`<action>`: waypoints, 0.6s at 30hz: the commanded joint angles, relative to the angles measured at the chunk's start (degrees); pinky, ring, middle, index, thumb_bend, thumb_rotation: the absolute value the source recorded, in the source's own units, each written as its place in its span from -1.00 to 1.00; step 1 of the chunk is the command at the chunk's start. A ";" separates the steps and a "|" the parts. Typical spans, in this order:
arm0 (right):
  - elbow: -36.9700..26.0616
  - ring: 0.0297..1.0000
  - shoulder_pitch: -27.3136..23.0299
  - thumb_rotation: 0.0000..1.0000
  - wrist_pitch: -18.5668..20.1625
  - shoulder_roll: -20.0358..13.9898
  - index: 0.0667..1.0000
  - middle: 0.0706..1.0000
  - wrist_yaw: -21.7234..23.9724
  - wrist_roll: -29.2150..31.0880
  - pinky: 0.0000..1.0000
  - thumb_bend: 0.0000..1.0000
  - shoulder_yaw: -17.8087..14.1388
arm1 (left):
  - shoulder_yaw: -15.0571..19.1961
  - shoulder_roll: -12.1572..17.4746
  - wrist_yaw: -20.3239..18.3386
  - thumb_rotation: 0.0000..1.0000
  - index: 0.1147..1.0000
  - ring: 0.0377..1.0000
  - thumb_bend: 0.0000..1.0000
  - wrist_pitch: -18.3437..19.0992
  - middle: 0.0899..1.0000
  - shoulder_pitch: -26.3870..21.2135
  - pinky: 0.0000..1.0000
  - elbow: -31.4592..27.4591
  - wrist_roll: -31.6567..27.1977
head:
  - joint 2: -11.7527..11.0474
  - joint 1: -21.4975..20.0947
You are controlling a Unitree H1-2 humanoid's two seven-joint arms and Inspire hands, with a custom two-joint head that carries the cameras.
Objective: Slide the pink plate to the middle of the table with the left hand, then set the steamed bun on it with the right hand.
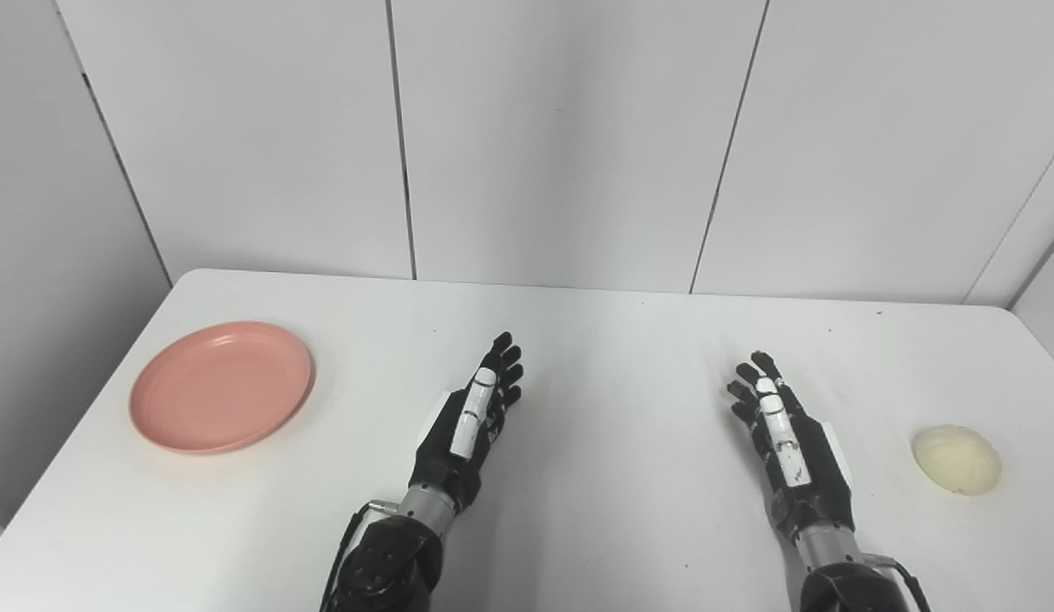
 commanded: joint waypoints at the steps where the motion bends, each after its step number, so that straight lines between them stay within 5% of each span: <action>1: -1.47 0.77 -1.82 0.57 -2.68 -0.20 0.84 0.81 0.32 0.31 0.87 0.34 -0.11 | -0.03 0.36 0.11 1.00 1.00 1.00 0.13 0.74 1.00 0.40 1.00 1.15 0.25 | -0.08 -0.04; 18: -1.75 0.78 -1.77 0.56 -2.69 -0.15 0.85 0.82 0.39 0.53 0.89 0.33 -0.13 | 0.10 0.10 0.42 1.00 1.00 1.00 0.12 1.62 1.00 0.53 1.00 0.54 0.09 | 0.16 0.05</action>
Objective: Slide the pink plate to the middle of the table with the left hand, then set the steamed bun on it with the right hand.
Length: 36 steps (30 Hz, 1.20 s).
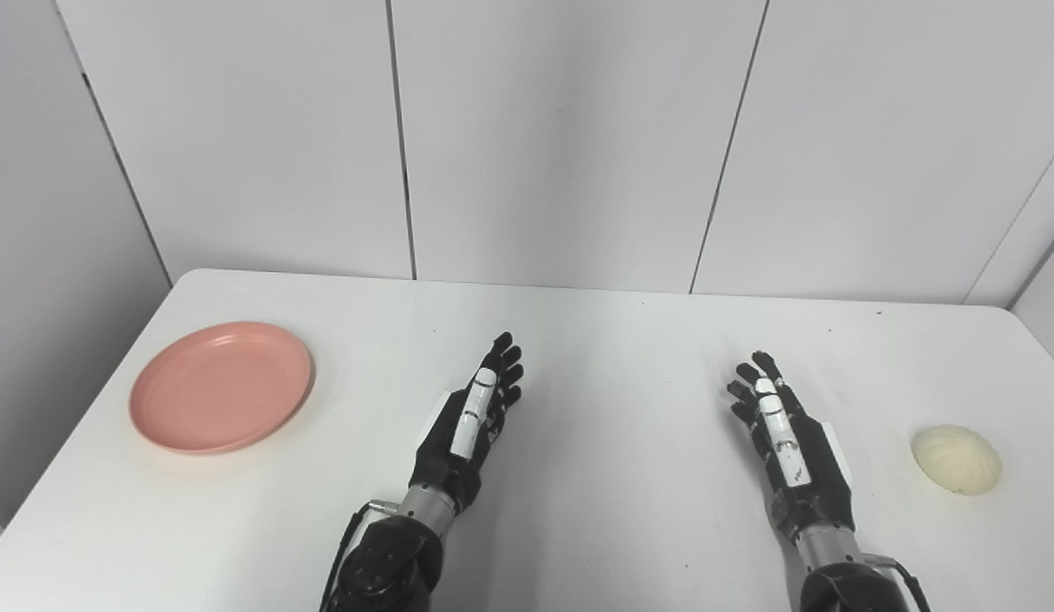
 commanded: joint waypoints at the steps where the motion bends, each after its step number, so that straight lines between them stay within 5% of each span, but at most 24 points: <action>1: -1.78 0.77 -1.75 0.55 -2.61 -0.17 0.85 0.81 0.44 0.54 0.87 0.33 -0.14 | 0.19 0.01 0.46 1.00 1.00 1.00 0.11 1.82 1.00 0.58 1.00 0.30 -0.04 | -0.03 0.06; 7: -1.37 0.79 -1.62 0.57 -2.93 -0.49 0.85 0.82 0.76 0.63 0.89 0.32 -0.17 | -0.06 -0.04 0.51 1.00 1.00 1.00 0.12 1.74 1.00 0.51 1.00 0.81 0.27 | -1.26 3.09; 15: 3.41 0.89 -1.60 0.66 -6.24 -2.58 0.92 0.89 4.02 3.10 1.00 0.26 -1.21 | 2.46 -2.61 2.11 0.97 1.00 1.00 0.18 -1.91 1.00 -1.94 1.00 6.63 -1.62 | -8.03 15.26; 19: 5.83 0.91 -1.90 0.74 -7.55 -3.63 0.94 0.91 4.69 2.98 1.00 0.22 -1.34 | 4.00 -1.99 4.09 1.00 1.00 1.00 0.13 -7.73 1.00 -5.33 1.00 10.28 -0.51 | -11.99 20.10; 24: 7.33 0.93 -2.28 0.80 -8.07 -3.64 0.94 0.92 4.82 2.96 1.00 0.19 -1.20 | 6.38 -0.91 8.73 0.99 1.00 1.00 0.17 -13.07 1.00 -8.62 0.99 12.99 0.81 | -13.98 22.14; 29: 12.12 0.87 -3.42 0.67 -13.44 -3.33 0.91 0.88 5.03 3.67 0.96 0.19 -2.15 | 9.85 1.95 8.33 0.99 1.00 1.00 0.23 -9.60 1.00 -11.10 1.00 8.26 -3.10 | -15.52 23.43; 36: 11.62 0.85 -3.14 0.71 -12.93 -3.22 0.90 0.87 4.85 3.54 0.98 0.15 -1.99 | 13.72 7.98 10.85 1.00 1.00 1.00 0.29 -2.56 1.00 -11.46 1.00 -3.20 -3.40 | -16.04 24.51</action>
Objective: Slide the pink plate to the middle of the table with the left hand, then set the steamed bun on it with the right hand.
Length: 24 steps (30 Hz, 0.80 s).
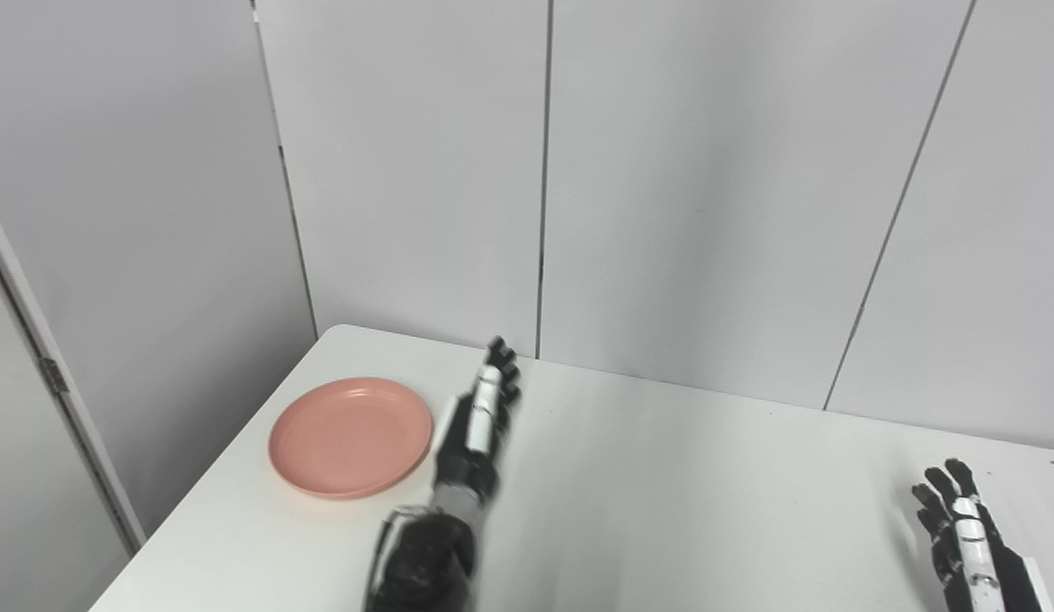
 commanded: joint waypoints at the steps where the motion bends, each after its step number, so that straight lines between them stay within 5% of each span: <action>1: 1.40 0.85 1.42 0.70 -1.86 0.82 0.89 0.87 0.60 0.65 0.97 0.15 0.19 | 0.74 1.46 0.75 0.99 0.98 0.98 0.27 0.97 0.98 -2.79 1.00 -3.74 -0.32 | -0.05 0.25; 6: 1.89 0.83 1.35 0.70 -2.47 0.60 0.88 0.85 0.91 0.49 0.93 0.14 0.38 | 2.63 4.54 3.32 0.97 0.87 0.89 0.31 2.94 0.87 -2.81 1.00 -7.67 1.01 | 0.01 1.30; 12: 0.99 0.83 1.45 0.66 -2.08 1.20 0.87 0.85 0.64 0.71 0.91 0.14 0.52 | 4.64 8.01 3.00 1.00 0.82 0.84 0.11 0.27 0.83 -2.69 0.95 -7.35 0.74 | -0.50 1.42; 24: 0.73 0.77 1.08 0.54 -1.48 1.95 0.81 0.79 -0.87 -0.45 0.82 0.15 0.60 | 9.77 16.16 6.81 1.00 0.68 0.69 0.10 -8.36 0.67 -4.30 0.84 6.06 2.91 | -0.95 1.57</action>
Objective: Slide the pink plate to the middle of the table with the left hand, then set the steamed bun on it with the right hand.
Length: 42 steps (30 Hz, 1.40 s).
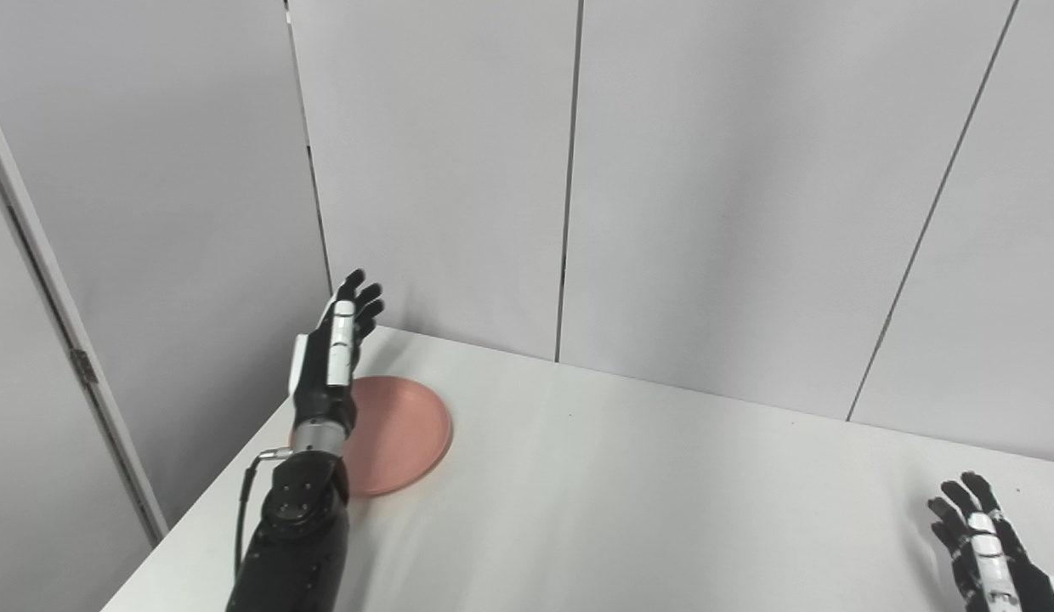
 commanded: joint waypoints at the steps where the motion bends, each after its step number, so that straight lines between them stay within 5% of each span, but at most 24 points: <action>1: 0.95 0.78 1.09 0.54 -1.21 1.20 0.81 0.79 -0.39 -0.24 0.83 0.16 0.50 | 0.41 3.45 2.05 0.98 0.64 0.67 0.08 -3.12 0.64 -3.74 0.80 0.48 1.87 | 0.05 0.09; 7: 1.25 0.73 1.01 0.52 -1.91 1.22 0.78 0.76 -0.48 -0.60 0.73 0.16 0.31 | -0.14 7.45 1.01 1.00 0.64 0.71 0.10 -1.71 0.66 -2.79 0.89 2.92 2.34 | 0.17 0.60; 13: 0.16 0.75 1.35 0.53 -0.86 0.97 0.78 0.77 -0.08 -0.34 0.73 0.14 0.47 | 0.52 8.89 3.07 1.00 0.61 0.71 0.05 -1.96 0.64 -2.86 0.73 6.26 2.42 | 0.15 0.78; 42: -1.92 0.73 1.86 0.47 0.79 1.03 0.75 0.75 -0.56 0.12 0.72 0.15 0.25 | -2.72 12.46 -2.59 0.91 0.63 0.72 0.12 -4.03 0.68 -3.84 0.70 19.30 0.73 | 1.19 1.54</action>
